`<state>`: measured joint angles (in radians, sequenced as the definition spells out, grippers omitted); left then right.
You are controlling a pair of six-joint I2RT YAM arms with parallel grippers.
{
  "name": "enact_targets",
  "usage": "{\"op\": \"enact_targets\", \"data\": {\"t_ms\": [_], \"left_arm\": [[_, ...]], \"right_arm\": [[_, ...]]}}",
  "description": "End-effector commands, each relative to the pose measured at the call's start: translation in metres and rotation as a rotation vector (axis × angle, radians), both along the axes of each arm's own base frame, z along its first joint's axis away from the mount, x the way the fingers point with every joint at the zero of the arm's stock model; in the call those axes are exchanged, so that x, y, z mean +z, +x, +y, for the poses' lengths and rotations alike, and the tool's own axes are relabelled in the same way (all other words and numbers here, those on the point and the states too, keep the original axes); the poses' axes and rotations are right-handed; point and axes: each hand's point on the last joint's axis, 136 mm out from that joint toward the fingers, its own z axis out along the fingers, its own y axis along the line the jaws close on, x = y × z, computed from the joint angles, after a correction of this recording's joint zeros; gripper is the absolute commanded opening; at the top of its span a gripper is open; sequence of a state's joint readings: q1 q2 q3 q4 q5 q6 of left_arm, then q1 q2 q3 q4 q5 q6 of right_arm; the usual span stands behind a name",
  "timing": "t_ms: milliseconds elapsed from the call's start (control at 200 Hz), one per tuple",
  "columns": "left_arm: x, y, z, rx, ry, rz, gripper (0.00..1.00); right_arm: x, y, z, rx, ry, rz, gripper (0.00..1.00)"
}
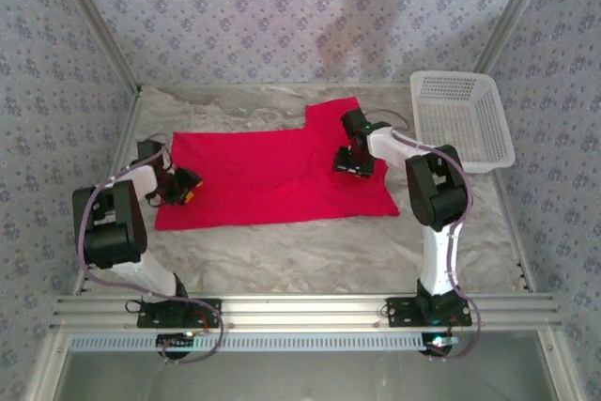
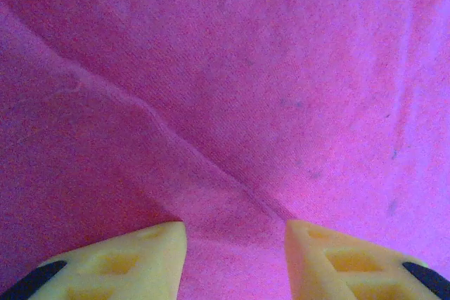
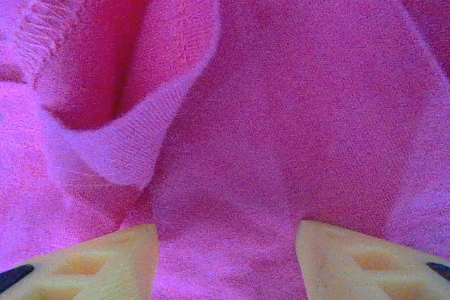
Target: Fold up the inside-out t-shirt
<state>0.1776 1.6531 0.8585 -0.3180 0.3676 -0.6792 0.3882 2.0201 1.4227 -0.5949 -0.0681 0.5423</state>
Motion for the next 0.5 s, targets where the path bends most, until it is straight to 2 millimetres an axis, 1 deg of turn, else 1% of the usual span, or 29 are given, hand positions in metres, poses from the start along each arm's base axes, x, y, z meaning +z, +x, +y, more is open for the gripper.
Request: {"op": "enact_targets", "data": {"t_ms": [0,80,140,150,170,240,245,275,335,390,475,495], "left_arm": [[-0.018,-0.028,-0.002,0.007,0.003,0.075,0.42],[-0.020,-0.051,-0.001,0.019,0.011,0.092,0.42],[-0.017,-0.070,0.003,0.036,0.034,0.104,0.42],[-0.016,-0.073,0.004,0.040,0.038,0.102,0.42],[-0.014,-0.078,0.005,0.046,0.042,0.101,0.42],[-0.008,-0.094,0.003,0.058,0.044,0.091,0.43],[-0.005,-0.093,0.003,0.059,0.046,0.078,0.43],[0.001,-0.096,0.002,0.061,0.042,0.059,0.43],[0.013,-0.096,-0.001,0.060,0.037,0.019,0.44],[0.028,-0.091,0.000,0.053,0.045,-0.017,0.45],[0.052,-0.072,0.005,0.036,0.070,-0.076,0.48],[0.057,-0.067,0.007,0.036,0.082,-0.084,0.48]], "right_arm": [[-0.006,-0.019,0.001,0.025,0.001,0.055,0.58],[-0.017,-0.048,-0.010,0.027,-0.032,0.129,0.58],[-0.023,-0.075,-0.020,0.032,-0.048,0.166,0.58],[-0.022,-0.077,-0.021,0.032,-0.049,0.164,0.58],[-0.028,-0.095,-0.029,0.031,-0.064,0.197,0.58],[-0.026,-0.116,-0.038,0.033,-0.067,0.209,0.58],[-0.025,-0.117,-0.038,0.033,-0.067,0.210,0.58],[-0.022,-0.122,-0.040,0.036,-0.061,0.208,0.58],[-0.009,-0.124,-0.037,0.047,-0.037,0.193,0.59],[0.008,-0.115,-0.028,0.063,-0.001,0.153,0.59],[0.038,-0.088,-0.017,0.081,0.031,0.073,0.60],[0.051,-0.074,-0.012,0.085,0.040,0.030,0.61]]}}
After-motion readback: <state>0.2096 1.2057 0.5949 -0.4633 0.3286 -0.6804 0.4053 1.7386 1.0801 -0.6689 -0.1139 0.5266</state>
